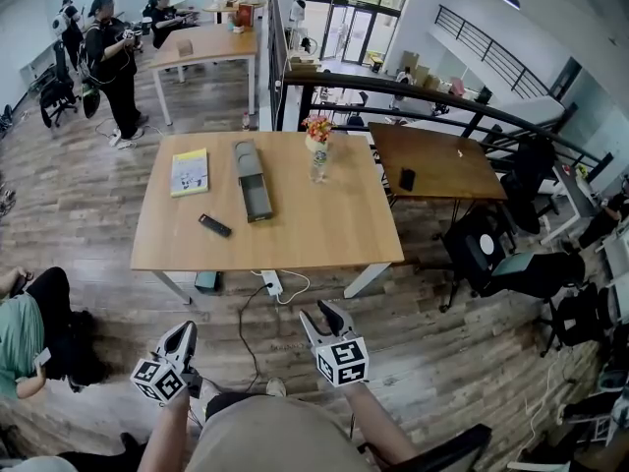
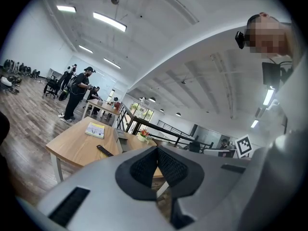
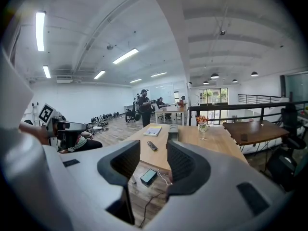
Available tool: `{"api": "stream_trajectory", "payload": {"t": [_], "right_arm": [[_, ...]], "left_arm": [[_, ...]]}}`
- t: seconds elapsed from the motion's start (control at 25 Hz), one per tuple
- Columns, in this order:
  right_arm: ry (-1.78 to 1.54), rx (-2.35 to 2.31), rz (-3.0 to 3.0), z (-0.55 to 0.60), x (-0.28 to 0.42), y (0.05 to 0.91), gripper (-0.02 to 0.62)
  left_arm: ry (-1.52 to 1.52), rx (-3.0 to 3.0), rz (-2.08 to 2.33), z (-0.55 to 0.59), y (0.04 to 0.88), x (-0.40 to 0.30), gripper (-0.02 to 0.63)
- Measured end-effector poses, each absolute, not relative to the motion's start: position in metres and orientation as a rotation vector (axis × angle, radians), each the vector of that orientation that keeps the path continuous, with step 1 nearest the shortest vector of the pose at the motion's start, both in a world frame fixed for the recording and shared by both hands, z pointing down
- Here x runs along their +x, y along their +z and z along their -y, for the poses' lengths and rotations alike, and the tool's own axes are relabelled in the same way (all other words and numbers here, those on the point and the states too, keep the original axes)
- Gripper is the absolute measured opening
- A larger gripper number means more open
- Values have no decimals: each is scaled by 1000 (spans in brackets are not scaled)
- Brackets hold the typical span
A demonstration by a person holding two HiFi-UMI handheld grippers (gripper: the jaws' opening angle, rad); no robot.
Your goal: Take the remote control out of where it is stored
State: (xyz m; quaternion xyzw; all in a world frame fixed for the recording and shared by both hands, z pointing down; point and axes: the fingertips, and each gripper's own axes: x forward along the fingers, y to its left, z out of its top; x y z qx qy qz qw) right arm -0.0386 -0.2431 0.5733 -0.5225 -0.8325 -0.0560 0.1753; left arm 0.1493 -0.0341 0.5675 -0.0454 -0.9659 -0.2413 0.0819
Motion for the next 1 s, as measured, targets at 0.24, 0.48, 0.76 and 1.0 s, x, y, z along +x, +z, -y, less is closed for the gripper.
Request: {"api": "stream_trajectory", "payload": {"t": [0.24, 0.48, 0.76, 1.0], "right_arm": [[-157, -1470, 2358, 249, -39, 575, 183], [-156, -1473, 2357, 248, -37, 578, 183], [-155, -1473, 2357, 252, -35, 576, 183], [-149, -1471, 2359, 253, -37, 574, 183]], "left_arm": [[-721, -131, 2879, 40, 566, 148, 5], [-720, -115, 2888, 42, 571, 148, 5], [-718, -120, 2883, 45, 568, 151, 5], [-713, -127, 2877, 47, 565, 149, 5]]}}
